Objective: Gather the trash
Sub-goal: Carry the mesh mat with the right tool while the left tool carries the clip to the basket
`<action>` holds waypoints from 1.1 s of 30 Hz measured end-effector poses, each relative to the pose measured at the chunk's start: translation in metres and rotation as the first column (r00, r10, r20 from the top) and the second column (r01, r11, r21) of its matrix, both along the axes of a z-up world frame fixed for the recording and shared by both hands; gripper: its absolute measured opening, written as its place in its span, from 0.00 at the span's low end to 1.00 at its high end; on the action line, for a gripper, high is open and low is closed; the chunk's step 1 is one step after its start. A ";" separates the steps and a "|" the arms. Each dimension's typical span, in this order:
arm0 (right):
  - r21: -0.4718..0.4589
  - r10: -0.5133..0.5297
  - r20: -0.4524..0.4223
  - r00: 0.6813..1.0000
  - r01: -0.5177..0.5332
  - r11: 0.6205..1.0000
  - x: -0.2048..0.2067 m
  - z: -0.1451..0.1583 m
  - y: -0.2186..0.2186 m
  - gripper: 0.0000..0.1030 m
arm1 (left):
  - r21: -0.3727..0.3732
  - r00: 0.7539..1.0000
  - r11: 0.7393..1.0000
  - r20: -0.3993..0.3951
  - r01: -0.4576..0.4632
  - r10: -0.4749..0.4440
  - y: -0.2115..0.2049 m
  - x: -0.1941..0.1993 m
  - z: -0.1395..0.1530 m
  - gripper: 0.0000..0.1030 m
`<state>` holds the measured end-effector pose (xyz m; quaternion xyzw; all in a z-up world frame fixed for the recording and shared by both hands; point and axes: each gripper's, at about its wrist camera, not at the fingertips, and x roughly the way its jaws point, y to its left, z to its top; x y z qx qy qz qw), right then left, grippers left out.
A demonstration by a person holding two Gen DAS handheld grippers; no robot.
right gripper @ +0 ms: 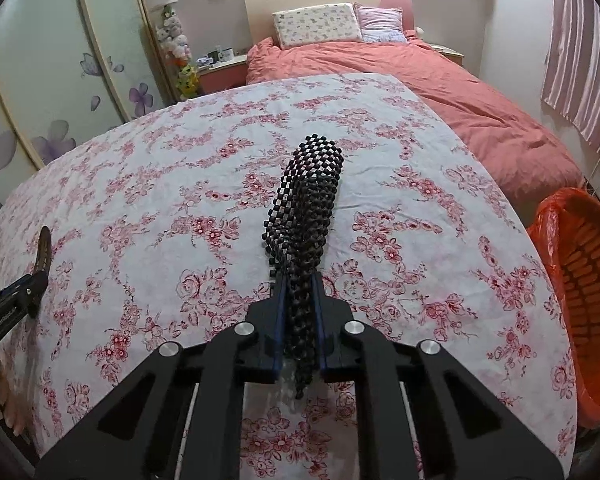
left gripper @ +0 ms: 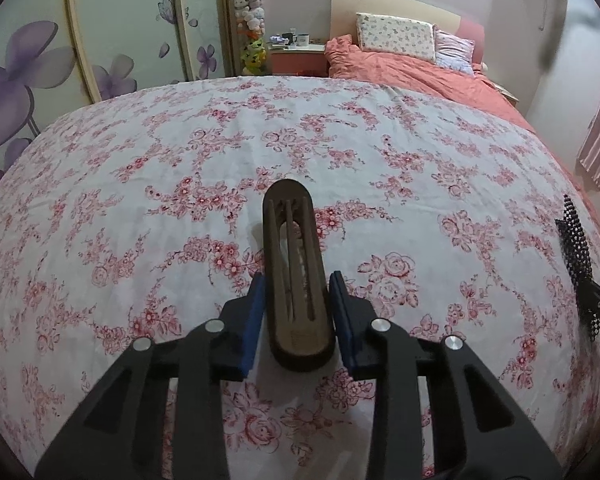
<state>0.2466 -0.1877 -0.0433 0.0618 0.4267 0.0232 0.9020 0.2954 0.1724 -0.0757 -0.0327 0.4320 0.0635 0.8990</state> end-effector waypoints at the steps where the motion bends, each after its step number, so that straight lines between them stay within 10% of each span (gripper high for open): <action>1: 0.000 0.004 0.005 1.000 -0.004 1.000 -0.002 0.001 0.000 0.11 | -0.008 1.000 1.000 0.003 0.003 -0.002 0.001 -0.001 0.000 0.32; 33: 0.023 -0.053 0.255 0.965 0.049 0.999 -0.061 0.090 -0.046 0.10 | -0.008 0.957 0.974 0.188 0.224 -0.219 -0.106 -0.047 0.095 0.32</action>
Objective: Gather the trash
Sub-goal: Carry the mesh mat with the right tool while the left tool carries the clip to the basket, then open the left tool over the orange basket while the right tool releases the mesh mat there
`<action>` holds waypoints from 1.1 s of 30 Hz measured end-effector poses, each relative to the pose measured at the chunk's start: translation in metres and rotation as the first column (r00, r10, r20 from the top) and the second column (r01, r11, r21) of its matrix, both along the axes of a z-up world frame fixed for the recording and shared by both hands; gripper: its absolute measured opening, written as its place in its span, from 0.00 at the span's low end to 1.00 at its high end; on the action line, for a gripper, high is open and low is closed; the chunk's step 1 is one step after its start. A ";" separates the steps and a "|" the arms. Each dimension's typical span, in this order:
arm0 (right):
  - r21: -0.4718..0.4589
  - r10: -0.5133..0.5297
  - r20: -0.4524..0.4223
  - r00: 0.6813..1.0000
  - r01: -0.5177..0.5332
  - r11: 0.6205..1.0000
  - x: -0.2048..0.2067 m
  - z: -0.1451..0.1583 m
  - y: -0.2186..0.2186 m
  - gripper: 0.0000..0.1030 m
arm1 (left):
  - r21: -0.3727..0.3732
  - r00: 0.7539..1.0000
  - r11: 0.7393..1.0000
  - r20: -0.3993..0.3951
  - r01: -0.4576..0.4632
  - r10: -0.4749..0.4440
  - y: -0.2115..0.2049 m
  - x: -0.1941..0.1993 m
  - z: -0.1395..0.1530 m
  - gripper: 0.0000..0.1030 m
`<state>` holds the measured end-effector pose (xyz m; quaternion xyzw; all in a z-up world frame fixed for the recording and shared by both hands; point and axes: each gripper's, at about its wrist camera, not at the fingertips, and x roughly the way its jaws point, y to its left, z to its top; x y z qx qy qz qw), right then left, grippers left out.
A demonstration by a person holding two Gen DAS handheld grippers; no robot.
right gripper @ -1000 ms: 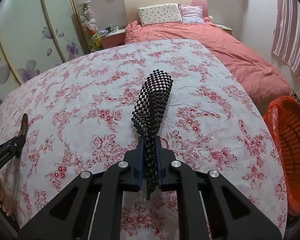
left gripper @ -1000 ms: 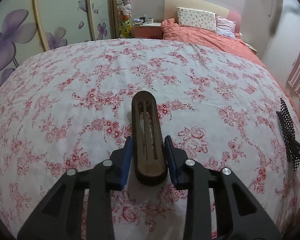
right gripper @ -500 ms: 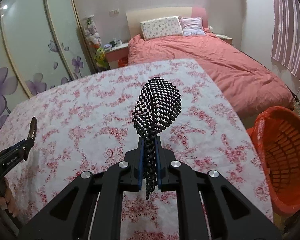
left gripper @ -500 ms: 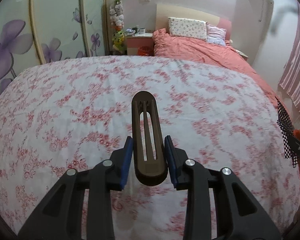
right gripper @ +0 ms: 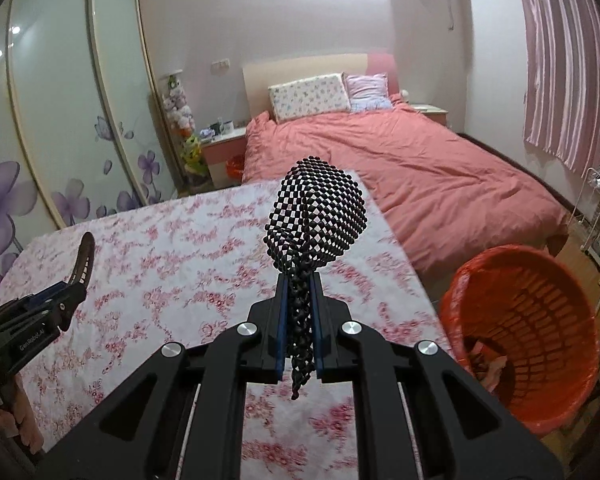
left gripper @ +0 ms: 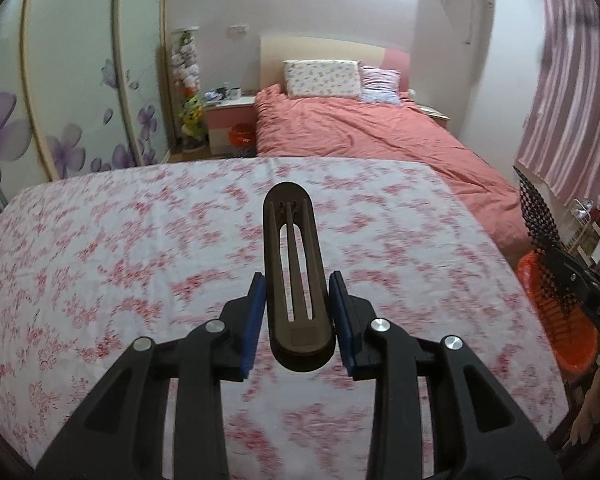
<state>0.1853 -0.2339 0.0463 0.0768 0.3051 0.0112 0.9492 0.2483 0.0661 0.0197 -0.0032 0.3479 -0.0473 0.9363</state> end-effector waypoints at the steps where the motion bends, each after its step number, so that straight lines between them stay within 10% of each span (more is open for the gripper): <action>1: 0.000 -0.004 0.006 1.000 0.004 1.000 -0.002 0.002 -0.002 0.10 | 0.000 1.000 1.000 0.004 0.009 -0.009 -0.005 -0.002 0.002 0.32; 16: 0.019 -0.119 0.076 0.990 0.118 0.993 -0.030 0.012 -0.061 0.10 | -0.033 0.979 0.979 0.041 0.203 -0.201 -0.101 -0.023 0.018 0.32; 33: 0.049 -0.321 0.055 0.945 0.319 0.947 -0.045 -0.009 -0.152 0.10 | -0.098 0.874 0.869 0.008 0.485 -0.487 -0.251 -0.036 -0.004 0.32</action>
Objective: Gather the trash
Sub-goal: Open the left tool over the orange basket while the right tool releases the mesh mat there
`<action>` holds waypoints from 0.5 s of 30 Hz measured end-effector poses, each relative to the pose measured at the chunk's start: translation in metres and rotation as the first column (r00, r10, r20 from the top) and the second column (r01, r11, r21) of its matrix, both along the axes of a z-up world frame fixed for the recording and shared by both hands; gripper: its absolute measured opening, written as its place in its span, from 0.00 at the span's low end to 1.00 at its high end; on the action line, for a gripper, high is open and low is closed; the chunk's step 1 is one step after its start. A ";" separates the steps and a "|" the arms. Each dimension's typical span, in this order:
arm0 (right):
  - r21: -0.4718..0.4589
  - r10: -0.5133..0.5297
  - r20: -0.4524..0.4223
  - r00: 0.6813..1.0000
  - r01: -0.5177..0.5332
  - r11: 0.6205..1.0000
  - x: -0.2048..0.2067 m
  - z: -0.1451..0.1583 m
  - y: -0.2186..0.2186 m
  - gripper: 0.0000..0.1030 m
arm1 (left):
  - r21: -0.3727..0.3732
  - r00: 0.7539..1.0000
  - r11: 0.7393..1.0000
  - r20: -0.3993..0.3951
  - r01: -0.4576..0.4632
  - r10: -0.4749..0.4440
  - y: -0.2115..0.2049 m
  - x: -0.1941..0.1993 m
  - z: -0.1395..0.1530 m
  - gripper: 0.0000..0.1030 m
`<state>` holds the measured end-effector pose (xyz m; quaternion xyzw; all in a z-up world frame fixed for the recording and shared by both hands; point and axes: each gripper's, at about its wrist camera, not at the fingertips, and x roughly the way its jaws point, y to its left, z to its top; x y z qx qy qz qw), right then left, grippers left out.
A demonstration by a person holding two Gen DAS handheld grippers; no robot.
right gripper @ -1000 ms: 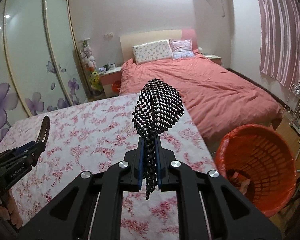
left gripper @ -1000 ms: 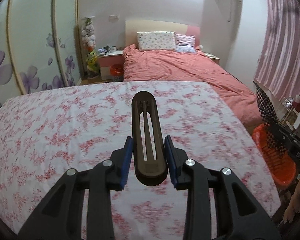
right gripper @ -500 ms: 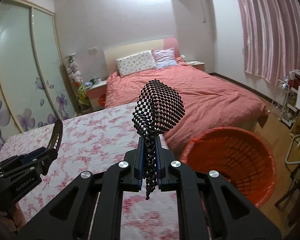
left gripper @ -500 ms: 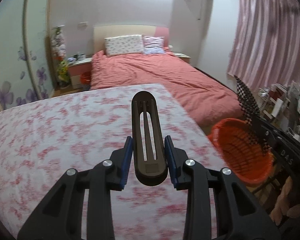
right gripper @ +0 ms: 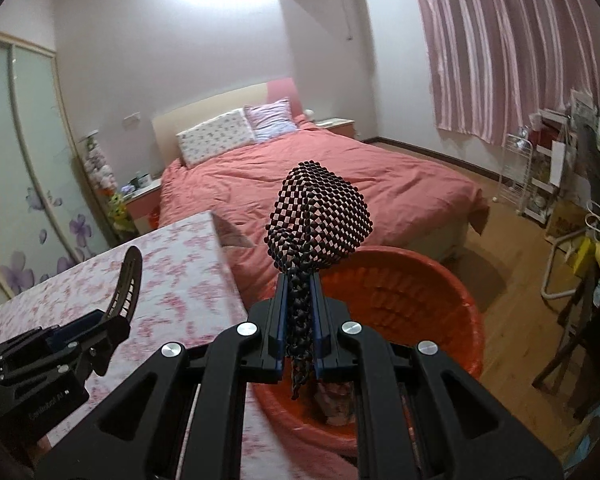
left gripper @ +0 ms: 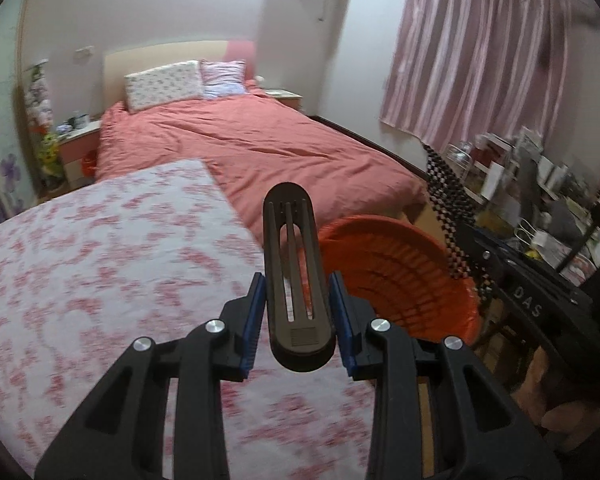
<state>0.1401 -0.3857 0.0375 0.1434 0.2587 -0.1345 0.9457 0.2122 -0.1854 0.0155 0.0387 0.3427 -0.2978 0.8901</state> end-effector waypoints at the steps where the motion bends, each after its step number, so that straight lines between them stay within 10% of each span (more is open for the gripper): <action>1: 0.004 -0.007 -0.003 1.000 0.008 1.000 0.001 -0.001 -0.005 0.10 | 0.001 1.000 1.000 -0.003 0.012 -0.011 -0.008 0.000 -0.002 0.32; 11: 0.067 -0.043 -0.043 0.998 0.046 0.997 0.008 -0.027 -0.044 0.12 | 0.011 0.993 0.995 -0.067 0.101 -0.100 -0.077 0.019 -0.029 0.34; 15: 0.100 -0.051 -0.068 0.996 0.058 0.993 0.011 -0.038 -0.053 0.33 | 0.029 0.992 0.996 -0.091 0.087 -0.084 -0.084 0.029 -0.043 0.45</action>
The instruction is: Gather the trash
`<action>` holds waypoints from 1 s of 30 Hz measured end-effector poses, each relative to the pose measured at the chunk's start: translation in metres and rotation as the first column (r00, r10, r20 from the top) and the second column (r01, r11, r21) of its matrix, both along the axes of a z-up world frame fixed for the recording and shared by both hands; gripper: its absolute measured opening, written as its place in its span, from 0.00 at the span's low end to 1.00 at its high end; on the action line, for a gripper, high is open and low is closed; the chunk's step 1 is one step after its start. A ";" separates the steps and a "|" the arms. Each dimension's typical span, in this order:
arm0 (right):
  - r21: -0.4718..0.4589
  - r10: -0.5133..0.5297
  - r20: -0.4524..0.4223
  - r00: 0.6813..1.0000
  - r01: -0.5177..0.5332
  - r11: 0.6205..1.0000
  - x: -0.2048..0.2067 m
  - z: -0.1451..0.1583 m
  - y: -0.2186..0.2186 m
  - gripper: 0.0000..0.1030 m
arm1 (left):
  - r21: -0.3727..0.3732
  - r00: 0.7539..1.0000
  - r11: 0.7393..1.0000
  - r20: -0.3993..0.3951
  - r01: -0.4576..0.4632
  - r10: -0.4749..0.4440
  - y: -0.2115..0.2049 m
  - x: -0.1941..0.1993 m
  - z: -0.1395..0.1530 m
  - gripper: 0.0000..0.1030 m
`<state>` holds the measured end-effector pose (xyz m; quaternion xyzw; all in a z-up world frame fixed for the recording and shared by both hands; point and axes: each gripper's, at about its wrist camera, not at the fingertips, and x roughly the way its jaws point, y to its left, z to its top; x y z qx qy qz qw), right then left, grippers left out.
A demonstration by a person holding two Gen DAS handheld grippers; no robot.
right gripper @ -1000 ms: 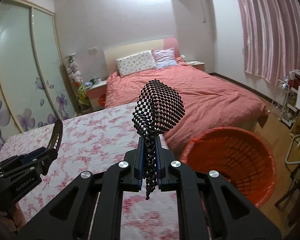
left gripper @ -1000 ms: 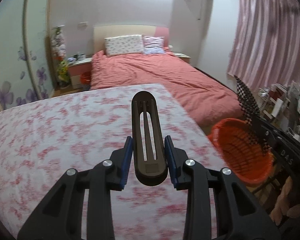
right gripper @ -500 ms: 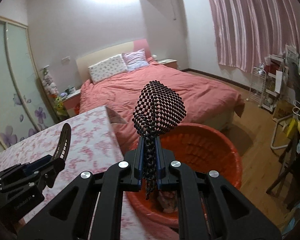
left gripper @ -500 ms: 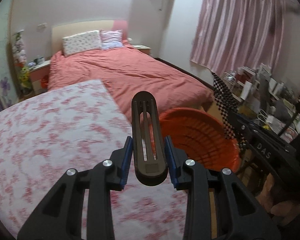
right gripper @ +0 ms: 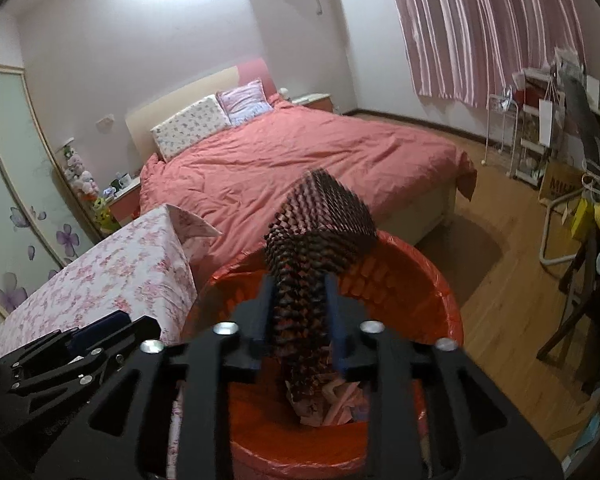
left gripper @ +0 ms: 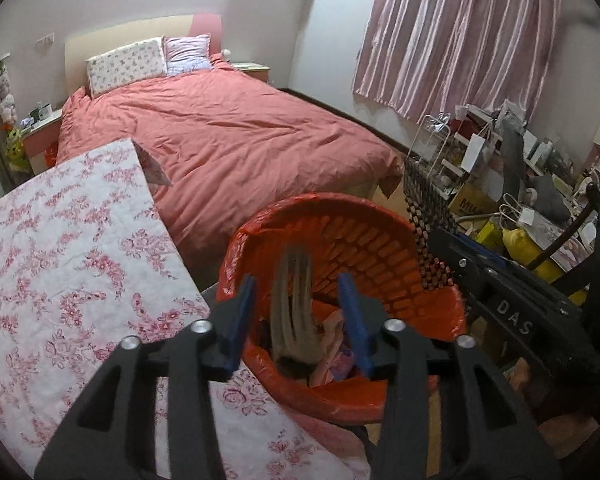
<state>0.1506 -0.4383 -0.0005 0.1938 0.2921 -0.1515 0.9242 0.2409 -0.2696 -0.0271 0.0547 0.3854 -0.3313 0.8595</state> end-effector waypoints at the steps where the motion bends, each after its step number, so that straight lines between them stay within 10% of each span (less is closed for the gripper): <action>1: 0.004 -0.002 -0.004 1.000 0.002 1.000 -0.001 -0.002 -0.001 0.36 | 0.001 1.000 1.000 -0.004 -0.002 0.002 0.001 0.002 -0.002 0.47; 18: -0.273 -0.093 -0.006 0.996 0.088 0.958 -0.042 0.038 0.039 0.98 | -0.005 0.973 0.974 0.025 -0.228 0.228 0.115 -0.027 0.021 0.96; 24: -0.409 -0.116 -0.041 0.992 0.089 0.908 -0.061 0.049 0.066 0.98 | 0.068 0.935 0.933 0.070 -0.353 0.349 0.160 -0.054 0.025 0.96; 30: -0.400 -0.090 0.050 0.995 0.102 0.911 -0.100 0.059 0.085 0.98 | -0.027 0.909 0.916 0.118 -0.400 0.400 0.208 -0.093 0.036 0.96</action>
